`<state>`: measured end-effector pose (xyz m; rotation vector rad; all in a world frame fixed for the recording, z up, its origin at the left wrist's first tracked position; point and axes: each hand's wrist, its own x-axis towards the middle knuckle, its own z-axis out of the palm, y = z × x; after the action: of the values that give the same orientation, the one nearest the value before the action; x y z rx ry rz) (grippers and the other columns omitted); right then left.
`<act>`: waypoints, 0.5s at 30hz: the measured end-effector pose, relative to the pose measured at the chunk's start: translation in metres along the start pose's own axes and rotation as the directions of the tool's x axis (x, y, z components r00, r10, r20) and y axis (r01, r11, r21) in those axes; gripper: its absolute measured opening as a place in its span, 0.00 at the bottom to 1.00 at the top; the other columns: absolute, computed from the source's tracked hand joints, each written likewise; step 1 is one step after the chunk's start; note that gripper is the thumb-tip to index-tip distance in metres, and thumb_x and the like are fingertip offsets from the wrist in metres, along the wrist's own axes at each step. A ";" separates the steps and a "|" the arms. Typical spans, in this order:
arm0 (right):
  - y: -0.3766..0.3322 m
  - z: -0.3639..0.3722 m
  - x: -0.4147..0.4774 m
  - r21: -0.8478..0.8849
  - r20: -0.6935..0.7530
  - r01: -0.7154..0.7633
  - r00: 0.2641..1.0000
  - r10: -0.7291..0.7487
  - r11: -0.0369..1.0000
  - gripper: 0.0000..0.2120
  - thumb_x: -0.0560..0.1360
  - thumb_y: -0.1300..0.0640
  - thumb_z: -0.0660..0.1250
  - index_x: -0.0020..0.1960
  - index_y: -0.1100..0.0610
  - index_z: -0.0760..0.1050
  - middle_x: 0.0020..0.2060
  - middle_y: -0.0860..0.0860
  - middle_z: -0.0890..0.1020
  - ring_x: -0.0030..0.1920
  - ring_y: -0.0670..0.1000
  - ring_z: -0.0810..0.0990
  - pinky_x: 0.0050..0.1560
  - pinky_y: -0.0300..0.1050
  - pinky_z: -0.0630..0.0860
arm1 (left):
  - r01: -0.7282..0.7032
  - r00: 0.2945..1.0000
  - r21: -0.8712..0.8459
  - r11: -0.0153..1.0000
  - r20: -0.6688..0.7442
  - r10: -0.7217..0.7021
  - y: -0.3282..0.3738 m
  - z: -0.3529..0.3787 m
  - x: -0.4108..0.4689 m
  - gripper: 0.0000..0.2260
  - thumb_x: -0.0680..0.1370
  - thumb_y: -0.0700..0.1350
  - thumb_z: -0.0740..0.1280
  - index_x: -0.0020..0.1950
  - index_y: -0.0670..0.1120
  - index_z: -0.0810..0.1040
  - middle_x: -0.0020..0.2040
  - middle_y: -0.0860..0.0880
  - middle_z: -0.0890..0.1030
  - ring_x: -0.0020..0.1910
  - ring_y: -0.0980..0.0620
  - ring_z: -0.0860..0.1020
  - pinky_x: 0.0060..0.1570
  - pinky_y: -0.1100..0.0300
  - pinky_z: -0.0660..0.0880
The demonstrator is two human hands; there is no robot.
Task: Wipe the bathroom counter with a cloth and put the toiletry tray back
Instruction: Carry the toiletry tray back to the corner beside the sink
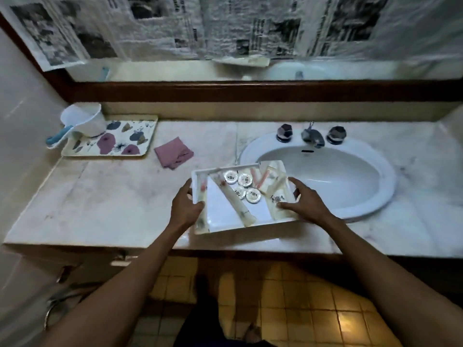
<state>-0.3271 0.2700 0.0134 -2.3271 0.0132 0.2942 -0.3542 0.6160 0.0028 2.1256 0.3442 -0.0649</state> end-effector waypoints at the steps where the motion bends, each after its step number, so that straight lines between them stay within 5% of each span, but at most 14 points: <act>1: 0.015 -0.012 -0.009 0.014 -0.038 -0.020 0.999 0.021 1.000 0.42 0.65 0.46 0.81 0.74 0.48 0.67 0.44 0.45 0.79 0.44 0.49 0.77 0.48 0.48 0.73 | -0.010 1.000 -0.008 1.000 0.026 0.010 0.014 0.014 -0.001 0.34 0.70 0.41 0.70 0.76 0.52 0.68 0.57 0.47 0.79 0.53 0.42 0.79 0.53 0.50 0.78; 7: 0.087 -0.076 -0.047 0.108 -0.226 -0.151 0.959 0.172 0.983 0.40 0.63 0.44 0.82 0.70 0.47 0.70 0.40 0.50 0.76 0.40 0.49 0.76 0.47 0.50 0.77 | -0.109 0.984 -0.071 0.992 0.135 0.118 0.098 0.088 0.002 0.35 0.64 0.42 0.67 0.73 0.51 0.71 0.48 0.55 0.77 0.50 0.43 0.78 0.50 0.50 0.78; 12: 0.127 -0.128 -0.050 0.228 -0.385 -0.196 0.881 0.273 0.954 0.37 0.64 0.47 0.82 0.69 0.49 0.71 0.46 0.53 0.78 0.47 0.53 0.78 0.49 0.46 0.73 | -0.193 0.962 -0.087 0.977 0.180 0.206 0.162 0.152 0.025 0.34 0.70 0.36 0.70 0.76 0.48 0.68 0.55 0.51 0.75 0.55 0.45 0.76 0.54 0.53 0.76; 15: 0.148 -0.163 -0.038 0.262 -0.450 -0.206 0.838 0.309 0.943 0.37 0.64 0.48 0.82 0.69 0.50 0.71 0.49 0.54 0.79 0.49 0.54 0.78 0.52 0.48 0.74 | -0.244 0.942 -0.100 0.965 0.212 0.260 0.199 0.190 0.044 0.32 0.71 0.34 0.69 0.74 0.49 0.70 0.53 0.51 0.77 0.52 0.47 0.76 0.43 0.59 0.74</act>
<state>-0.3448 0.0474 0.0263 -2.1313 0.5884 -0.1664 -0.2418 0.3663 0.0527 2.0490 -0.0593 -0.1395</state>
